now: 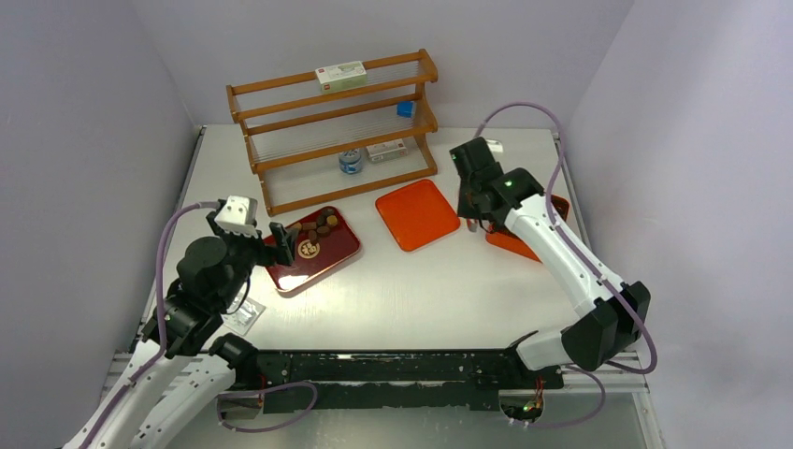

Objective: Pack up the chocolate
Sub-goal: Place the fake chocolate in the packing bottle.

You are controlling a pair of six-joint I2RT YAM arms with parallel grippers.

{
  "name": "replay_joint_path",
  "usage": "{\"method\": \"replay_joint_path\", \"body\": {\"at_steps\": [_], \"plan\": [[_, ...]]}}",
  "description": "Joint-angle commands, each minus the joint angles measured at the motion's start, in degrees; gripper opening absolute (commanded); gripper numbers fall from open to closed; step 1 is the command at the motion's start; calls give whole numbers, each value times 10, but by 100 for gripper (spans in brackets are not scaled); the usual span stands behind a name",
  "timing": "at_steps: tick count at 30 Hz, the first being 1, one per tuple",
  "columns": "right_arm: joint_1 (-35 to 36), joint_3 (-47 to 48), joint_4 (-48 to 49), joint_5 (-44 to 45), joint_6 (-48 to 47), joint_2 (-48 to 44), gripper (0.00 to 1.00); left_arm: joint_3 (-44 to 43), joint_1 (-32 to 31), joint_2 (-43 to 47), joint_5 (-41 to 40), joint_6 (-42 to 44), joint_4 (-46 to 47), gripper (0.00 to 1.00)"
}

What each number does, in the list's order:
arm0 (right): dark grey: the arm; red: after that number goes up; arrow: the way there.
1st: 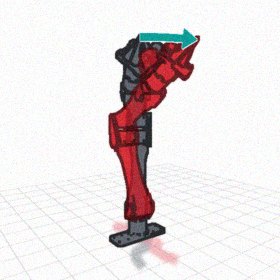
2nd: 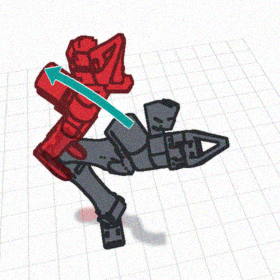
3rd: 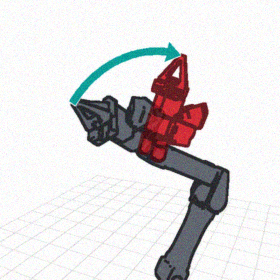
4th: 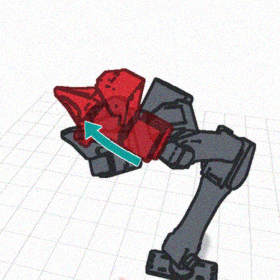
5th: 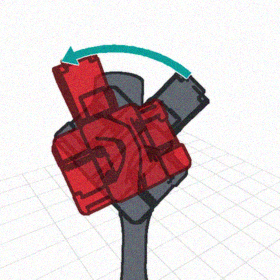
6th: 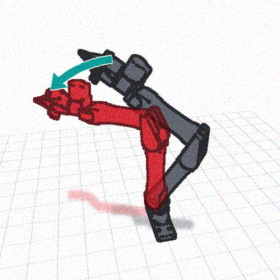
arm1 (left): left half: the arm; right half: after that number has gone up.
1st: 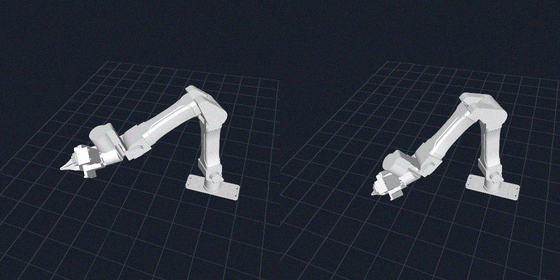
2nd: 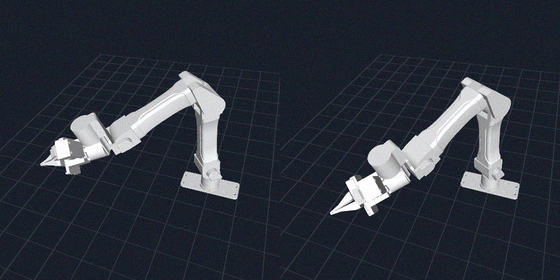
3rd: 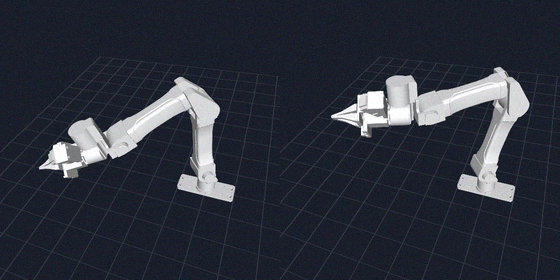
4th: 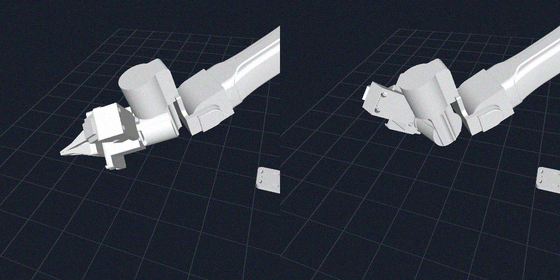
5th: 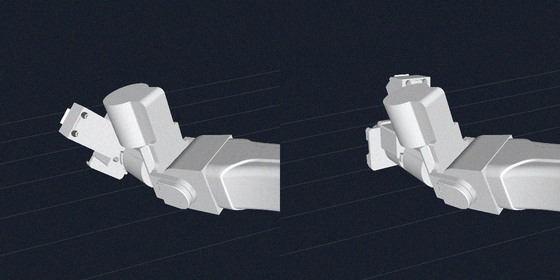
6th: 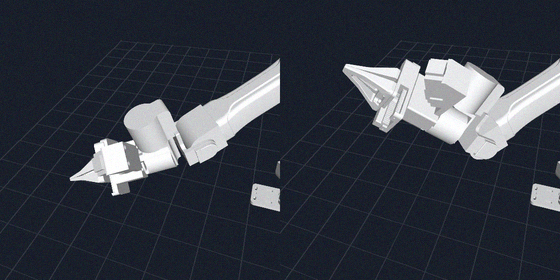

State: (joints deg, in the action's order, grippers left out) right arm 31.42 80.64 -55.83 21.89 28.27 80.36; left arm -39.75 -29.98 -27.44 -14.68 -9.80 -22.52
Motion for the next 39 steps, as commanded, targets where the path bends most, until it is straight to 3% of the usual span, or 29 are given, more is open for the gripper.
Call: {"method": "replay_joint_path", "body": {"at_steps": [1, 7, 16, 39], "plan": [[-53, -8, -41, 24, -7, -24, 19, -9, 2, 8, 13, 8, 14, 98], [-132, -15, -71, 68, -27, -29, 18, -7, 1, 13, 16, 11, 16, 98], [-230, -60, -73, 35, -61, -45, 20, -5, -13, 20, 10, 13, 19, 98], [-250, -85, -30, 50, -62, -7, 27, -5, -18, 23, 2, 13, 16, 98]]}}
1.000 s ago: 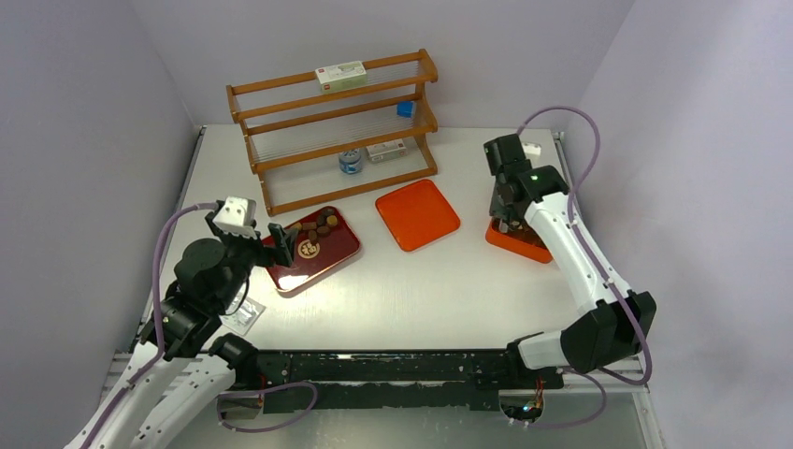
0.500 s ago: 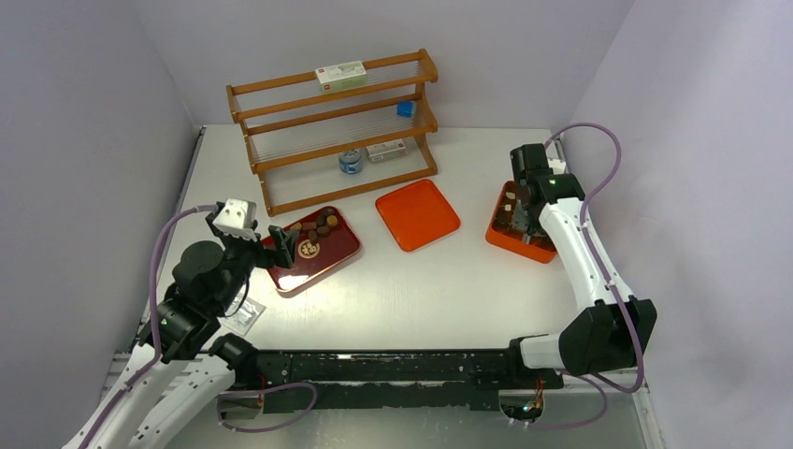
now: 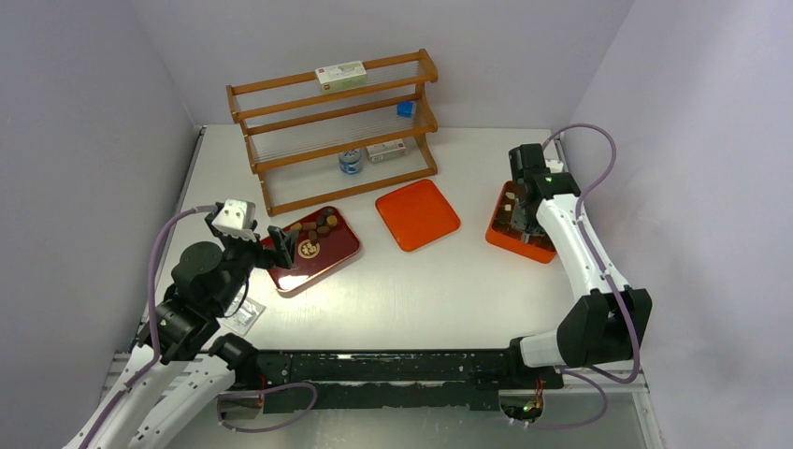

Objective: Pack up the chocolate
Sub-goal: Place the fake chocolate in the packing bottle.

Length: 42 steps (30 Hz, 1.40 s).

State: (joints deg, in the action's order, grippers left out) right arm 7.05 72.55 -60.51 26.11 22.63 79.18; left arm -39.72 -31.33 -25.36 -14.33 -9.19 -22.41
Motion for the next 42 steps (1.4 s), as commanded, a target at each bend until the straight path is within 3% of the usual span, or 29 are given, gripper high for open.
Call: {"method": "replay_joint_path", "body": {"at_steps": [1, 16, 27, 31, 42], "plan": [[-6, -5, 18, 8, -5, 5, 29, -5, -4, 2, -2, 7, 15, 98], [-6, 6, 12, 0, -15, -3, 36, -5, -4, 2, -5, 8, 15, 98], [9, 51, 24, -107, -49, -51, 35, -4, -4, -3, -10, 8, 16, 98], [51, 67, 27, -143, -43, -60, 36, -5, -4, -6, -12, 8, 15, 98], [238, 88, 73, -137, 4, -33, 36, -7, -4, -12, -27, 9, 12, 98]]}}
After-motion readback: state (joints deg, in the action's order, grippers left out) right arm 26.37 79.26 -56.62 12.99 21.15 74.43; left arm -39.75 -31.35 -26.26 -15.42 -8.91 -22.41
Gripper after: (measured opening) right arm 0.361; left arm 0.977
